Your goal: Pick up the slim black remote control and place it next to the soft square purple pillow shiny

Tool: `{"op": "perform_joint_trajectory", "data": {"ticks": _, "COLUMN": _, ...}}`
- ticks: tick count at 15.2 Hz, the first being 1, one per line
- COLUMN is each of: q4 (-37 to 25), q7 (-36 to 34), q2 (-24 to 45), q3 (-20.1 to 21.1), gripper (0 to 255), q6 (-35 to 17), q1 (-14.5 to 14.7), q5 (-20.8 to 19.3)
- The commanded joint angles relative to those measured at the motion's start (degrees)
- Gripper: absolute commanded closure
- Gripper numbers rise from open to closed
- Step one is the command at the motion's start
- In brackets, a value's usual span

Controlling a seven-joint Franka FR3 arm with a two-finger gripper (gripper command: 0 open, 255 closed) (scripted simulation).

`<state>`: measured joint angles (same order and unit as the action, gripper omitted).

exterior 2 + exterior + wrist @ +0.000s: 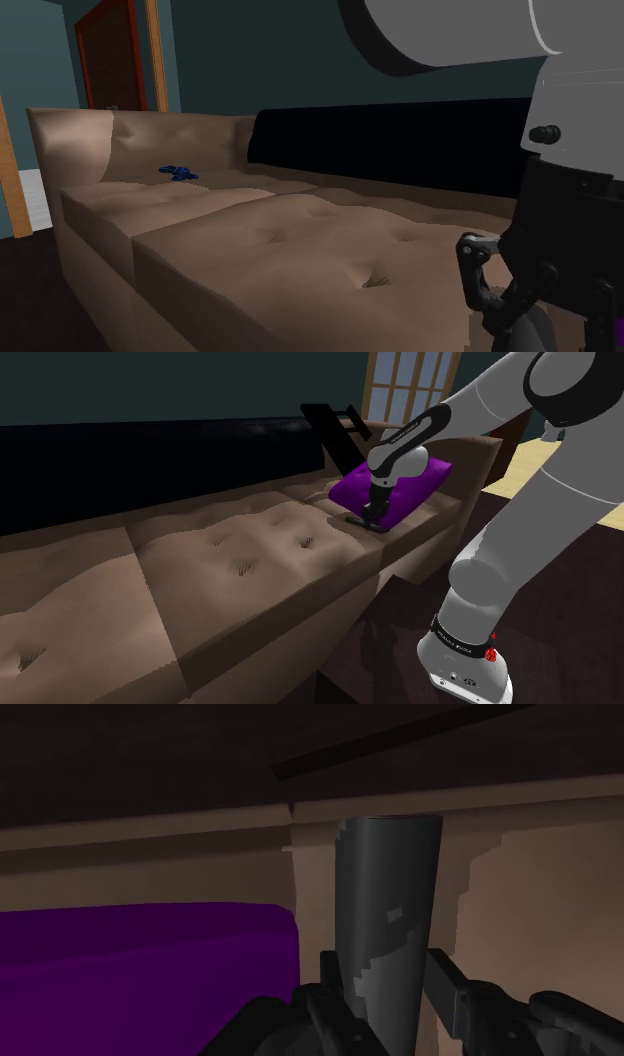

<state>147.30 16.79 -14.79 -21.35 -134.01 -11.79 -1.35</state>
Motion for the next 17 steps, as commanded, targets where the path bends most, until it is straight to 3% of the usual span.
{"op": "perform_joint_trajectory", "data": {"ticks": 1, "q4": 0.58, "q7": 0.15, "q2": 0.76, "q3": -0.53, "gripper": 255, "q6": 0.05, "q1": -0.51, "q5": -0.23}}
{"op": "perform_joint_trajectory", "data": {"ticks": 2, "q4": 0.58, "q7": 0.16, "q2": 0.77, "q3": -0.49, "gripper": 255, "q6": 0.05, "q1": -0.55, "q5": -0.22}}
{"op": "perform_joint_trajectory", "data": {"ticks": 3, "q4": 1.02, "q7": 0.29, "q2": 0.71, "q3": -0.59, "gripper": 0, "q6": -0.31, "q1": -0.64, "q5": -0.29}}
{"op": "perform_joint_trajectory", "data": {"ticks": 8, "q4": 0.59, "q7": 0.18, "q2": 0.77, "q3": -0.42, "gripper": 0, "q6": 0.05, "q1": -0.62, "q5": -0.19}}
{"op": "perform_joint_trajectory", "data": {"ticks": 12, "q4": -3.13, "q7": -1.15, "q2": -4.14, "q3": 0.49, "gripper": 0, "q6": 8.47, "q1": -1.44, "q5": -1.82}}
{"op": "perform_joint_trajectory", "data": {"ticks": 17, "q4": -3.13, "q7": -1.15, "q2": -4.14, "q3": 0.49, "gripper": 0, "q6": 8.47, "q1": -1.45, "q5": -1.82}}
